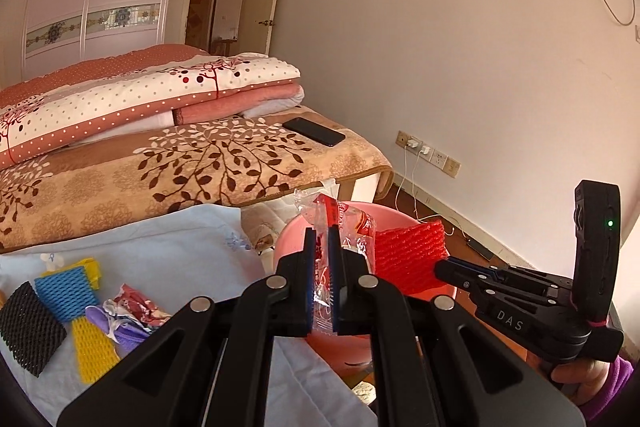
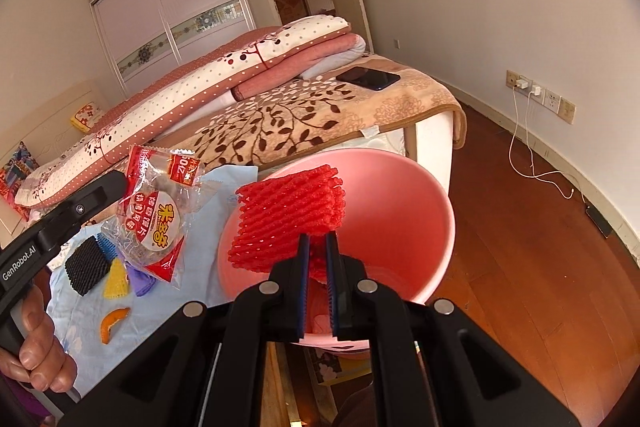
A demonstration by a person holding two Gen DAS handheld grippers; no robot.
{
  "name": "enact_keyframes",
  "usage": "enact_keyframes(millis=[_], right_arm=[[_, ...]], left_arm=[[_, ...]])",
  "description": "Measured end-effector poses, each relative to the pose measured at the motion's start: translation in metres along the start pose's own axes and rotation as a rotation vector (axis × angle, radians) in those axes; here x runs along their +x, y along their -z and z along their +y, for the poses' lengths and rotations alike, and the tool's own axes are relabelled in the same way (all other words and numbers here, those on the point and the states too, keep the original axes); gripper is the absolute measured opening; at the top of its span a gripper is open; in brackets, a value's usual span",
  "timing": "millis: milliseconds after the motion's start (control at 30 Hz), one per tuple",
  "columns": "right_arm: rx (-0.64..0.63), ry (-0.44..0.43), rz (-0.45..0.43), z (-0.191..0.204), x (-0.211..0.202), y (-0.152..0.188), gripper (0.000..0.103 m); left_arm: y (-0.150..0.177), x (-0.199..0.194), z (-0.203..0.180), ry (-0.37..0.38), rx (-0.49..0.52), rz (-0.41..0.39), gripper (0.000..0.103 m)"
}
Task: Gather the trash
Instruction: 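Carry the snack packet and red mesh net over the pink bucket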
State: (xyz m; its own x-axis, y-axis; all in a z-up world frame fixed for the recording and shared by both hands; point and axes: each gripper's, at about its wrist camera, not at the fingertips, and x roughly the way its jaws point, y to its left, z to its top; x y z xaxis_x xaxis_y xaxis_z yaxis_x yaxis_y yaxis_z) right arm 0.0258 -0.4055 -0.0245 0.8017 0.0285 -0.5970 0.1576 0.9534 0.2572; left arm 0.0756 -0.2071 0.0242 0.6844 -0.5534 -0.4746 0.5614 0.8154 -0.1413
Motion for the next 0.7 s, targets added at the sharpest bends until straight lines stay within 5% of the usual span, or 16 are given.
enact_keyframes(millis=[700], right_arm=[[0.024, 0.047, 0.044, -0.026, 0.019, 0.006, 0.008]], left_arm=[[0.014, 0.054, -0.021, 0.023, 0.012, 0.100, 0.006]])
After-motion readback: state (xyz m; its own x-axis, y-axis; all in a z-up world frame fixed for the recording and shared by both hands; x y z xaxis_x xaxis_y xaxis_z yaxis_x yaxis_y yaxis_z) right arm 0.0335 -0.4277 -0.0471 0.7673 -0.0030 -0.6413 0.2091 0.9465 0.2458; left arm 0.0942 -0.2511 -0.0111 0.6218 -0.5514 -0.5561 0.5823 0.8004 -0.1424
